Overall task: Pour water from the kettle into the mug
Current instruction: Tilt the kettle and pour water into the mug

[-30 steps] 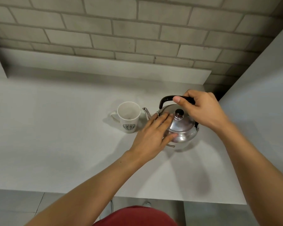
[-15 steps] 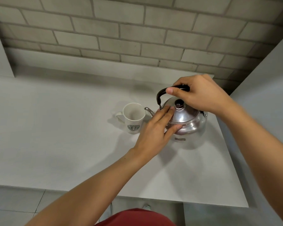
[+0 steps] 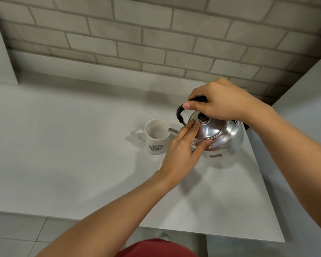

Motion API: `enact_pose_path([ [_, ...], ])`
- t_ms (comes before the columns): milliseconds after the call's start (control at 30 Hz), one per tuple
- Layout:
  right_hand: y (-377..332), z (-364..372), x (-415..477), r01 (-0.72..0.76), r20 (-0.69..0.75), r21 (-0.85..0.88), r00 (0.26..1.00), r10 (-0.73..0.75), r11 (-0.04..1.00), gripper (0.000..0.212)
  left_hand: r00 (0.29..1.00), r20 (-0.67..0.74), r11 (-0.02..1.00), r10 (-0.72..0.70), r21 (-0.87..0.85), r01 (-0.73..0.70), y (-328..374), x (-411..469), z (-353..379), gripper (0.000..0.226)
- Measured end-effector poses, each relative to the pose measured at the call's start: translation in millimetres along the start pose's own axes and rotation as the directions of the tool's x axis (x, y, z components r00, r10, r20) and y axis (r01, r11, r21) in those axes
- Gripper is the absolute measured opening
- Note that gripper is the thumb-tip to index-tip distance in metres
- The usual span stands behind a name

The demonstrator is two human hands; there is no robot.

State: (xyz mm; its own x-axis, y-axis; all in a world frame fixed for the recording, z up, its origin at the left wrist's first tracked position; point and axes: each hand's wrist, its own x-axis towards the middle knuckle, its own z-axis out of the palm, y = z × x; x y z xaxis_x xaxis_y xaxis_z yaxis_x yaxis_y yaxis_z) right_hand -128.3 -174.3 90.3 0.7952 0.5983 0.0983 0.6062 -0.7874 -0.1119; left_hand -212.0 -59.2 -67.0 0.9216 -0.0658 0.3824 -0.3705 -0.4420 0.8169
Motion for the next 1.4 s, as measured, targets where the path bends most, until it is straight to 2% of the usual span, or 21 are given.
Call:
enact_pose_path([
  [633, -16.3, -28.7, 14.2, 0.012, 0.099, -0.074, 0.995, -0.005, 0.997, 0.038, 0.996, -0.065, 0.989, -0.056, -0.140, 0.046, 11.1, 11.5, 11.3, 0.059],
  [1000, -27.0, -34.4, 19.0, 0.014, 0.142, -0.137, 0.990, 0.005, 0.991, 0.041, 0.990, -0.069, 0.948, -0.127, -0.302, 0.100, 11.8, 12.6, 15.3, 0.061],
  [1400, -32.9, -37.0, 22.3, 0.028, 0.171, -0.153, 0.985, -0.001, 0.988, 0.039, 0.986, -0.097, 0.932, -0.139, -0.348, 0.097, 13.7, 12.6, 15.1, 0.058],
])
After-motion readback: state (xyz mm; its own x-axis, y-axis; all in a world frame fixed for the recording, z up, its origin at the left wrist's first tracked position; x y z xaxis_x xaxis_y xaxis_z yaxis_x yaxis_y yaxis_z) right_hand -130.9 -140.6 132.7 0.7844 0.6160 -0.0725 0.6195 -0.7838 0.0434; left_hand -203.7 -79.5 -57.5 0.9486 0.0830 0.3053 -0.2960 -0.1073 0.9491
